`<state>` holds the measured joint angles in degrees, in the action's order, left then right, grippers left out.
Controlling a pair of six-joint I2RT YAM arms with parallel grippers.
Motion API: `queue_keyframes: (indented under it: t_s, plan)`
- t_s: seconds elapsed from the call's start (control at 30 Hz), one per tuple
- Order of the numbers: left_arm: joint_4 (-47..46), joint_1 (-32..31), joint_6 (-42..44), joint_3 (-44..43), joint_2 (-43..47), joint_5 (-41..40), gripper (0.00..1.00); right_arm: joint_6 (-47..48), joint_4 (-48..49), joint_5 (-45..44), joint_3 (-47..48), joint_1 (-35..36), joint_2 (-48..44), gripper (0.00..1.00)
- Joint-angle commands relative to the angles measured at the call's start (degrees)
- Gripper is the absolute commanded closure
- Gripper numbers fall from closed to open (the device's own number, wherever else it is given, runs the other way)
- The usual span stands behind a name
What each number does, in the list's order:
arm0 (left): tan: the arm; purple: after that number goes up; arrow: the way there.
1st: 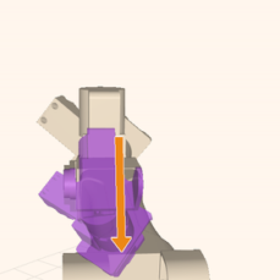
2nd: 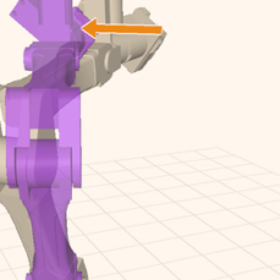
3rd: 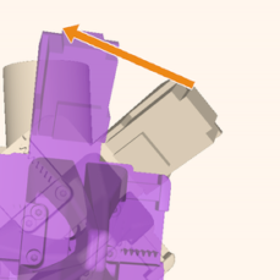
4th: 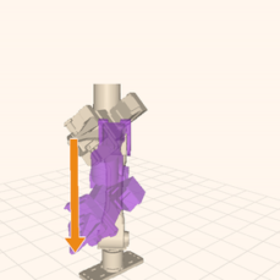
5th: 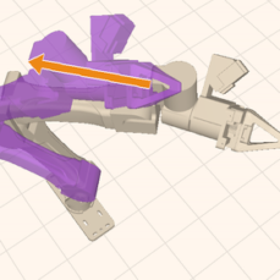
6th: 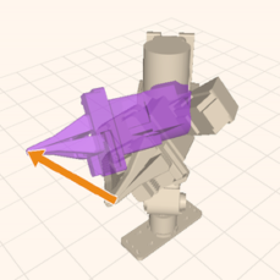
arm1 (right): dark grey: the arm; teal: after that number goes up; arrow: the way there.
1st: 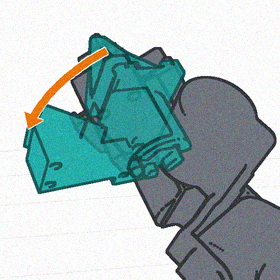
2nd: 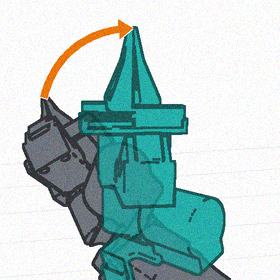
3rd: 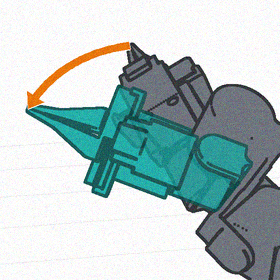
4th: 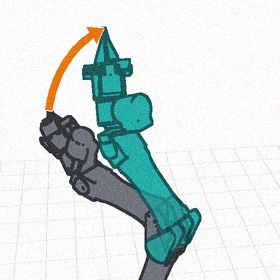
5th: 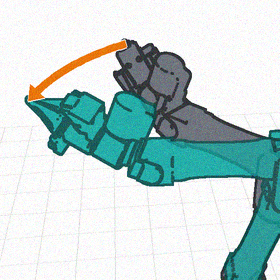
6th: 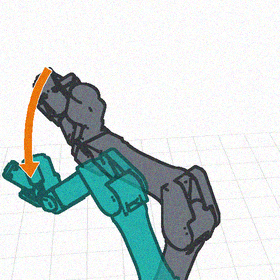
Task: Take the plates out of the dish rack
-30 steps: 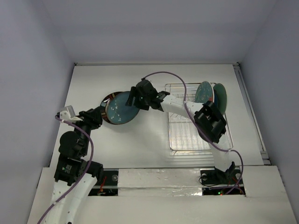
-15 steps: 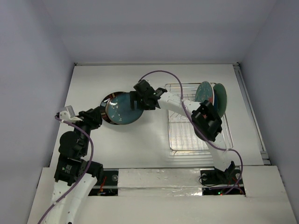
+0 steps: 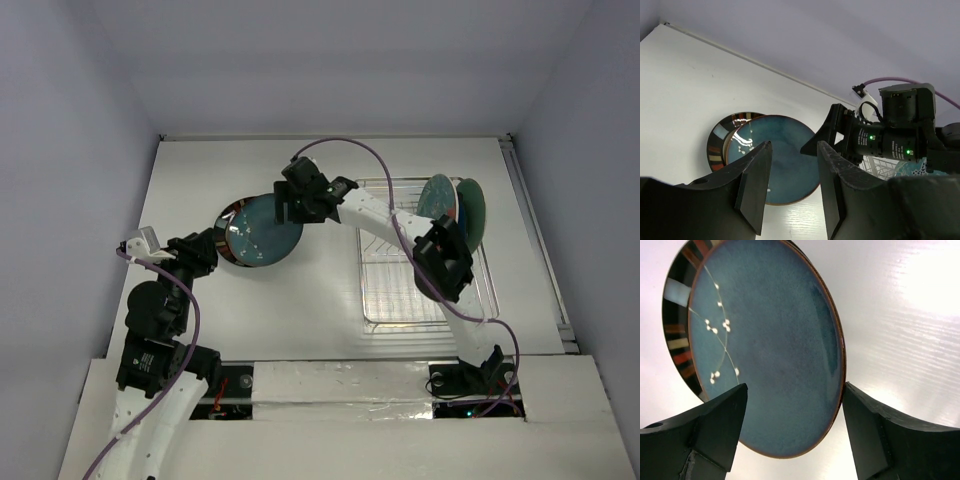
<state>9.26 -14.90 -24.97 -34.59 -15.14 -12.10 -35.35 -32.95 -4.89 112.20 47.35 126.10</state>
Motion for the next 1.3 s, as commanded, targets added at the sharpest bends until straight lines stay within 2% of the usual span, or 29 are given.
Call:
queue_keyframes:
  t_s: [0.0,0.07,0.17,0.37,0.5,0.7,0.77,0.9,1.0,1.07,1.1,1.13,1.17,1.2,1.27]
  plan:
    - [-2.8,0.2,0.4,0.0,0.5,0.2,0.62,0.0,0.3,0.9,3.3,0.6,1.7,0.2]
    - [-2.8,0.2,0.4,0.0,0.4,0.2,0.62,0.0,-0.9,1.4,4.9,0.6,2.5,0.18]
    - [-2.8,0.2,0.4,0.0,0.5,0.2,0.62,0.8,-3.0,0.8,6.7,0.6,3.4,0.1]
    - [-2.8,0.2,0.3,0.0,0.8,0.2,0.62,1.2,-3.7,1.5,8.1,0.6,4.2,0.09]
    - [-2.8,0.2,0.3,0.0,0.8,0.2,0.62,1.1,-3.5,4.4,9.2,1.3,5.8,0.05]
    - [-2.8,0.2,0.3,0.0,0.9,0.2,0.62,1.7,-4.2,4.4,11.5,1.8,6.0,0.0]
    - [-2.7,0.2,0.3,0.0,0.9,0.2,0.62,2.4,-4.8,2.7,11.0,1.8,5.0,0.0]
    - [-2.7,0.2,0.3,0.0,0.9,0.2,0.62,2.9,-6.0,-8.2,8.9,1.3,0.3,0.0]
    - [-2.8,0.2,0.4,0.0,0.7,0.2,0.62,3.6,-2.3,-13.5,2.1,0.7,-8.7,0.02]
    - [-2.8,0.2,0.4,0.0,0.7,0.2,0.62,5.6,-0.5,-17.2,-3.8,0.2,-17.4,0.25]
    - [-2.8,0.2,0.4,0.0,0.9,0.2,0.62,6.2,-0.6,-21.6,-6.0,0.2,-20.6,0.49]
    - [-2.7,0.2,0.4,0.0,0.9,0.2,0.62,6.7,-0.7,-23.6,-8.6,-0.5,-23.9,0.93]
    - [-2.8,0.2,0.4,0.0,1.2,0.2,0.62,6.9,-1.1,-24.8,-11.3,-2.2,-30.6,1.0]
    - [-2.9,0.2,0.4,0.0,1.2,0.2,0.62,7.1,-1.2,-25.8,-17.2,-3.3,-34.0,1.0]
    - [-2.9,0.2,0.4,0.0,1.2,0.2,0.62,7.8,-2.9,-25.9,-22.8,-7.3,-40.2,1.0]
